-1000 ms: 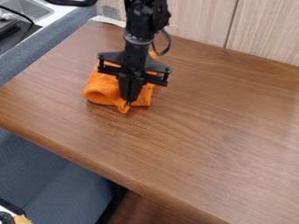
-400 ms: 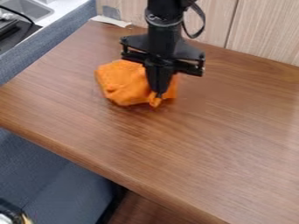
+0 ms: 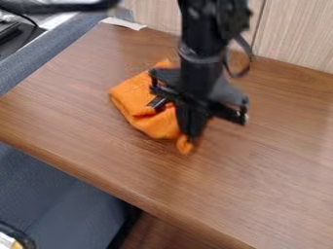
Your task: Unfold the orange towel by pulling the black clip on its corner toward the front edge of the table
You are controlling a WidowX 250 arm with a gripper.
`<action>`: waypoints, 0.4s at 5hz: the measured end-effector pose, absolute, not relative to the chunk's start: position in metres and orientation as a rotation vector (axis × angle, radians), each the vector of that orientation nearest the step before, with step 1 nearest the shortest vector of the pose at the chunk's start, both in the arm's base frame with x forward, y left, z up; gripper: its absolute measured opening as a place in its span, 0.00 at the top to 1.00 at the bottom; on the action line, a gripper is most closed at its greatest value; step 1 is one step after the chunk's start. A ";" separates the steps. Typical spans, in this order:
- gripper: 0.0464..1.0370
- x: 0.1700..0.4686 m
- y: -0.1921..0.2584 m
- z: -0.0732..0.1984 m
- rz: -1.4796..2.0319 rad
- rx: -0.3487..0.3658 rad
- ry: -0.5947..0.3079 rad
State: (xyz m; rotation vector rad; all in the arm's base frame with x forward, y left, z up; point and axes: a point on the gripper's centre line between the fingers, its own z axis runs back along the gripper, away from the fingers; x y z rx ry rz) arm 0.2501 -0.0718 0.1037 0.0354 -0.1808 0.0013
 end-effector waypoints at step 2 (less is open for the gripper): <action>0.97 0.234 -0.086 0.070 -0.031 0.058 -0.090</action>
